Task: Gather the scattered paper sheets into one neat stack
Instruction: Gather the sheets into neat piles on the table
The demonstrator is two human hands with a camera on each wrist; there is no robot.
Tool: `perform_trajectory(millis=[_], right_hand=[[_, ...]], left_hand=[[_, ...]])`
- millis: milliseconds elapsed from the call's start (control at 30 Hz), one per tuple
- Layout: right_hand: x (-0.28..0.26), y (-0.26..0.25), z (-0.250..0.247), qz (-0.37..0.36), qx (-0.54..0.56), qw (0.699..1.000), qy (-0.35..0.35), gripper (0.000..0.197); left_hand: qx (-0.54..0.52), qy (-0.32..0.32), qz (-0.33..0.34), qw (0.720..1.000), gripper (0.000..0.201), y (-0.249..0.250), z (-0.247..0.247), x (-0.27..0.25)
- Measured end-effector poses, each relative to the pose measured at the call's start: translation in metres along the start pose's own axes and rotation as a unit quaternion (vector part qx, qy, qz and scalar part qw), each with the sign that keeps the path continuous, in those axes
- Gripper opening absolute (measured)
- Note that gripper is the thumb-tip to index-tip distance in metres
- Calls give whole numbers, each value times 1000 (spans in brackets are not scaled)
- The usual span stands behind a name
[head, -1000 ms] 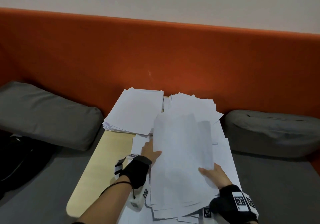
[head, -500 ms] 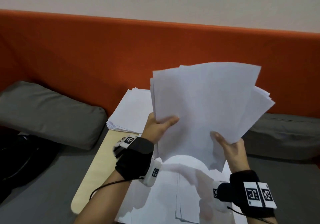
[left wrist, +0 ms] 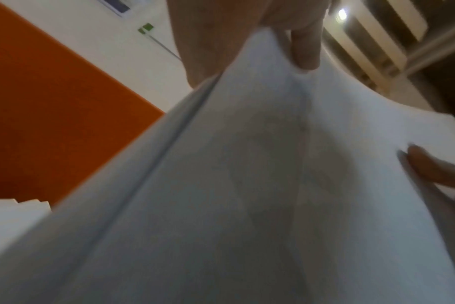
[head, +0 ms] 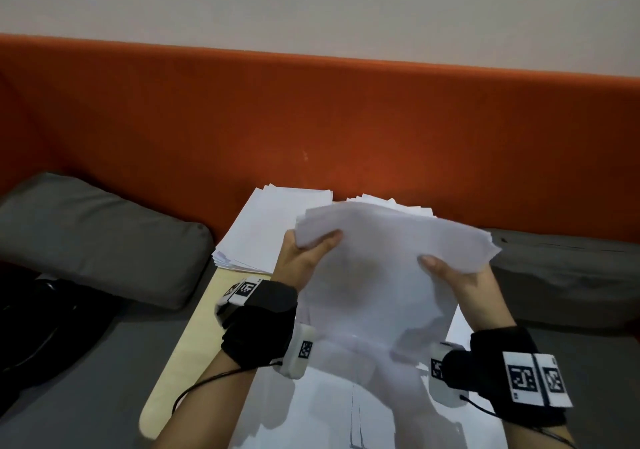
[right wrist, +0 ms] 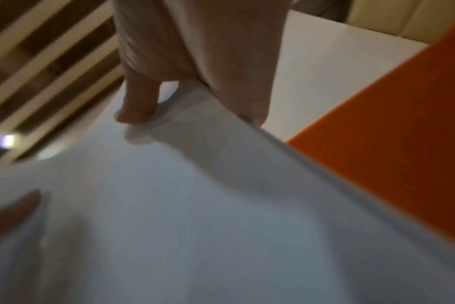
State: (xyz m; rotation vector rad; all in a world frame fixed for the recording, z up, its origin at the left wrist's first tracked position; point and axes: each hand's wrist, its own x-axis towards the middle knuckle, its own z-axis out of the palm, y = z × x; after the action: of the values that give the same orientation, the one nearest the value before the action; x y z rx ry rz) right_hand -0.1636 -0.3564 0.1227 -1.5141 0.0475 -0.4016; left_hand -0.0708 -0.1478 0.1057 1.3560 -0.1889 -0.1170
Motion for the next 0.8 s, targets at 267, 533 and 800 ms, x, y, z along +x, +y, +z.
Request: perform_trajectory(millis=[267,533,800], right_hand=[[-17,67,-5,191,-20,981,-29,67],[-7,75,-7,211,-141,965,60,23],[-25,151,-26,360,-316,877,38,22]], left_hand=[[11,-14,-52,998,33,-44,-14,-10],[76,19,-75,994,15,-70,-32,-11],[554,37,-278,784,61,-126,-69,-21]])
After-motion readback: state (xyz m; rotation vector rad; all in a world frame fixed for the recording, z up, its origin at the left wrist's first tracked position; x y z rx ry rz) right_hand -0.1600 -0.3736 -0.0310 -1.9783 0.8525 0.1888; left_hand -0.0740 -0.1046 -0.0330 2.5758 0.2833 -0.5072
